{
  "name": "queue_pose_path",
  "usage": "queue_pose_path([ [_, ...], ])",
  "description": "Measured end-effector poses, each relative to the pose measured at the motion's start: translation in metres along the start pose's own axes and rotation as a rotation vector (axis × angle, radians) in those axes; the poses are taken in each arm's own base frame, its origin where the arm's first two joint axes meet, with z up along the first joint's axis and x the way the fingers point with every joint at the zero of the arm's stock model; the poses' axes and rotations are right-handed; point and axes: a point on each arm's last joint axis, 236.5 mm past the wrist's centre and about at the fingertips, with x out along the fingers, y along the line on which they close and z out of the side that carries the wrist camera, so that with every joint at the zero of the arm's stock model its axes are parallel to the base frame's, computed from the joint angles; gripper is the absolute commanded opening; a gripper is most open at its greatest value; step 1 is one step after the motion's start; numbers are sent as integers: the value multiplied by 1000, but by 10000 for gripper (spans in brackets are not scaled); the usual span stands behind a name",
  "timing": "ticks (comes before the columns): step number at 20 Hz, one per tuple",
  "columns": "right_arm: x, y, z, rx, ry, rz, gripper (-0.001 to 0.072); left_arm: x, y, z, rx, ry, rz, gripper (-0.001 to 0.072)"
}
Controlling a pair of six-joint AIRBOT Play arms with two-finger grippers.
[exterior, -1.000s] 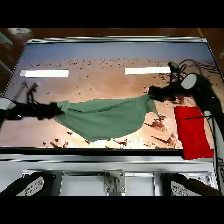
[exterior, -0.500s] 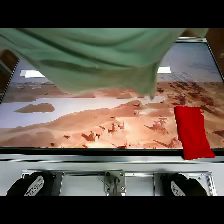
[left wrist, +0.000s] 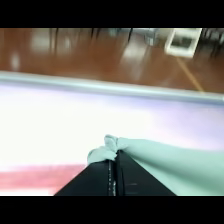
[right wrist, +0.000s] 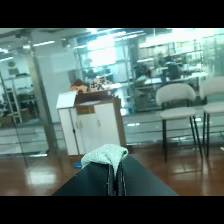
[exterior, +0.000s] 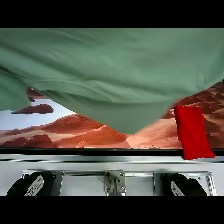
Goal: Fold the shirts.
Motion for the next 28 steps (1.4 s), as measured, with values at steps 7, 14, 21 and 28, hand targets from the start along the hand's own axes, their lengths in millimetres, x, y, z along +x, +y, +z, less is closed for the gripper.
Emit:
queue_pose_path([
  [7, 126, -40, -91, 117, 69, -25, 57, 73, 23, -190, -180, 590, -68, 33],
  [14, 224, -76, -370, 470, 548, -55, 58, 98, 2, -404, -363, 1001, -136, 34],
  [21, 155, -63, -586, 642, 1173, -70, 676, 117, 6, -454, -489, 949, -90, 34],
  [28, 46, -124, -543, 534, 1515, -87, 567, 133, 12, -448, -506, 864, -74, 34],
])
